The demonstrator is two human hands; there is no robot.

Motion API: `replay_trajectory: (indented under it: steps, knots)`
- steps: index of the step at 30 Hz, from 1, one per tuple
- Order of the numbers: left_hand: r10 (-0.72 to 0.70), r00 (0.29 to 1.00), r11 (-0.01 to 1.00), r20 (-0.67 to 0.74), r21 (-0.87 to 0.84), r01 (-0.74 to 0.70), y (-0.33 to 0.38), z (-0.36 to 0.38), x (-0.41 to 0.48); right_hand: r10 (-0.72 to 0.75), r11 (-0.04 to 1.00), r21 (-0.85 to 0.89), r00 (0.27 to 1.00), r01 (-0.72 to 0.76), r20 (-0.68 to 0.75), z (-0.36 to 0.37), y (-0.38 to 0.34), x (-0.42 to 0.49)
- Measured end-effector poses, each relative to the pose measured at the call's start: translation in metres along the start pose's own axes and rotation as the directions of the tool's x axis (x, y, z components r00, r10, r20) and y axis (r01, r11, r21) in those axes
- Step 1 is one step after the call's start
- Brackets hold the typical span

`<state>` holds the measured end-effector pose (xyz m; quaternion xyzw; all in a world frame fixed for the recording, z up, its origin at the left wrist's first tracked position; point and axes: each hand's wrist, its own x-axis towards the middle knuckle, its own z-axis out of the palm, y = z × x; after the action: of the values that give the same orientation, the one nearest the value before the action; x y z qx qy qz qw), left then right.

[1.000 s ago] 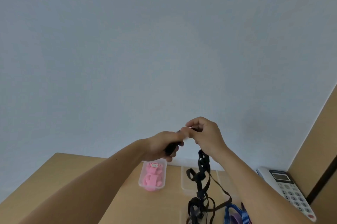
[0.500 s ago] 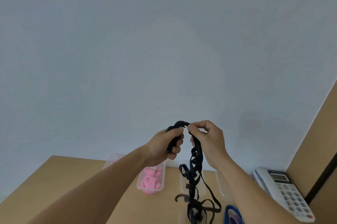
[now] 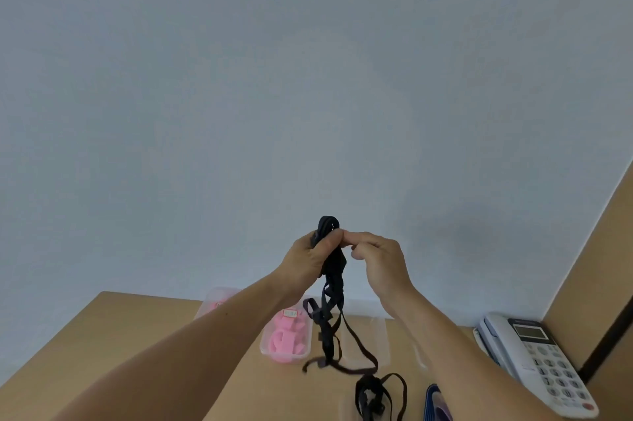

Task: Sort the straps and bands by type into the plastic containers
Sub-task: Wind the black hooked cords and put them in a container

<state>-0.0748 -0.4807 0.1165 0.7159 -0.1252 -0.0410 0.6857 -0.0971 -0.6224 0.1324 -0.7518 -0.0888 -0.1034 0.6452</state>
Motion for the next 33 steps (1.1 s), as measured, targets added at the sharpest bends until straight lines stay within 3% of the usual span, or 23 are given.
replay_trajectory:
  steps: [3, 7, 9, 12, 16, 19, 22, 24, 27, 30, 33]
  knots:
    - [0.008, 1.0, 0.997, 0.025, -0.081, -0.006, 0.003, -0.001, 0.001, -0.047, 0.999, -0.024, 0.999, 0.047, -0.023, -0.002, 0.002, 0.0]
    - [-0.043, 0.994, 0.947, -0.1, -0.322, 0.008, 0.013, 0.003, 0.007, 0.094, 0.993, 0.077, 0.995, -0.093, -0.017, 0.003, 0.02, -0.006]
    - [-0.076, 0.991, 0.878, -0.107, -0.479, 0.016, 0.019, 0.004, 0.01, 0.188, 0.978, 0.072, 0.979, -0.194, 0.077, 0.005, 0.027, -0.008]
    - [-0.071, 0.994, 0.809, -0.089, -0.588, 0.005, 0.022, 0.003, 0.014, 0.251, 0.966, -0.122, 0.938, -0.227, 0.24, 0.01, 0.037, -0.013]
    - [-0.052, 0.967, 0.866, -0.248, -0.493, -0.08, 0.021, -0.005, 0.022, 0.275, 0.959, -0.129, 0.936, -0.252, 0.22, 0.005, 0.037, -0.013]
    - [-0.06, 0.93, 0.916, -0.362, -0.391, -0.093, 0.015, -0.015, 0.027, 0.275, 0.935, -0.294, 0.927, -0.197, 0.256, -0.004, 0.029, -0.011]
    - [0.008, 0.915, 0.996, -0.402, -0.074, -0.041, 0.008, -0.022, 0.027, 0.327, 0.87, -0.472, 0.884, -0.143, 0.334, -0.011, 0.022, -0.008]
    - [0.063, 0.917, 0.981, -0.393, 0.192, 0.015, 0.004, -0.029, 0.027, 0.339, 0.856, -0.499, 0.878, -0.139, 0.338, -0.018, 0.017, -0.005]
    - [0.034, 0.98, 0.9, -0.195, 0.432, 0.054, -0.004, -0.039, 0.024, 0.268, 0.927, -0.341, 0.914, -0.159, 0.303, -0.029, 0.008, 0.001]
    - [-0.075, 0.997, 0.887, 0.012, 0.458, 0.062, -0.005, -0.04, 0.015, 0.194, 0.97, -0.195, 0.947, -0.146, 0.256, -0.036, 0.001, 0.004]
    - [-0.165, 0.954, 0.9, 0.251, 0.434, 0.041, 0.001, -0.035, 0.004, 0.114, 0.99, -0.108, 0.969, -0.092, 0.22, -0.034, 0.0, 0.007]
